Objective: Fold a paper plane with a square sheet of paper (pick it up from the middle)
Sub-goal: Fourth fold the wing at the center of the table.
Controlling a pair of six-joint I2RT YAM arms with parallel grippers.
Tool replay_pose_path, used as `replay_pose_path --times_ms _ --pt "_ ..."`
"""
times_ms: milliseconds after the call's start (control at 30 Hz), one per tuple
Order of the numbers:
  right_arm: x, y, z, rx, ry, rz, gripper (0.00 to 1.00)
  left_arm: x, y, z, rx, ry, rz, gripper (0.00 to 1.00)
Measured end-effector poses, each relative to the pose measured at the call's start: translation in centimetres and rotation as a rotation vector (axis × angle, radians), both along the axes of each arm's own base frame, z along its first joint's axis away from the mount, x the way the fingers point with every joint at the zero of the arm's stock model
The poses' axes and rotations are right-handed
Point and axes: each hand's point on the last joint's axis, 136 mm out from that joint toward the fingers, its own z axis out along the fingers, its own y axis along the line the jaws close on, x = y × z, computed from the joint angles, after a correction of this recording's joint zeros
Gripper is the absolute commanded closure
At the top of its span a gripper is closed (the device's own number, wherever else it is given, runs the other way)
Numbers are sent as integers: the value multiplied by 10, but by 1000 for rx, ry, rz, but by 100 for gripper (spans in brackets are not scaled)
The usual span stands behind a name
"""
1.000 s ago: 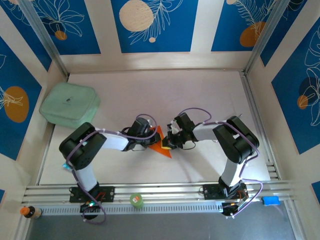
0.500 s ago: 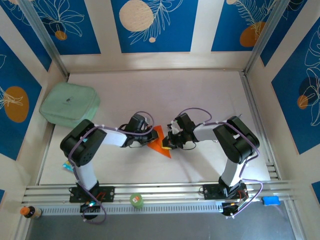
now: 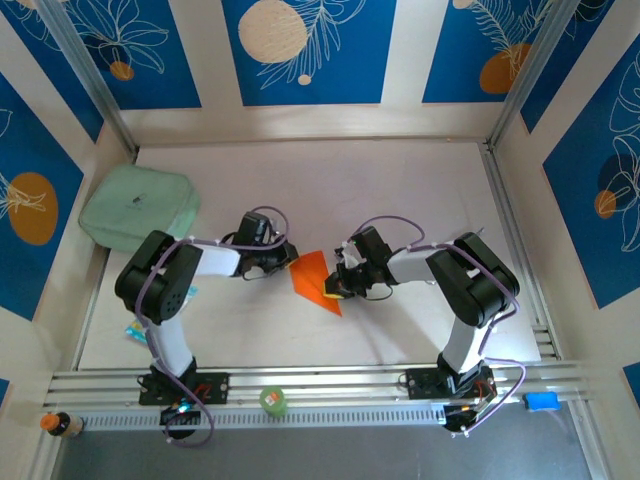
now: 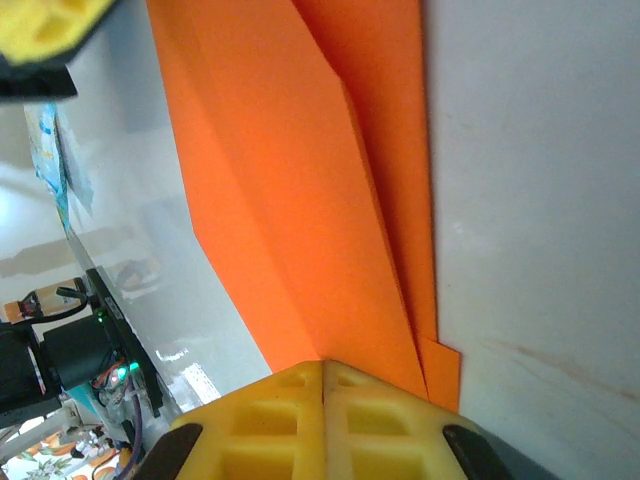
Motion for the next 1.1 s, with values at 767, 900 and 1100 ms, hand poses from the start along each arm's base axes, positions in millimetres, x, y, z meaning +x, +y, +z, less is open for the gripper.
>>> replay_pose_path --times_ms 767,900,1100 --pt "-1 -3 0 10 15 5 100 -43 -62 21 -10 -67 -195 97" --pt "-1 -4 1 6 22 5 100 -48 -58 0 10 -18 -192 98" --pt "-1 -6 4 -26 45 -3 100 -48 -58 -1 4 -33 -189 99"
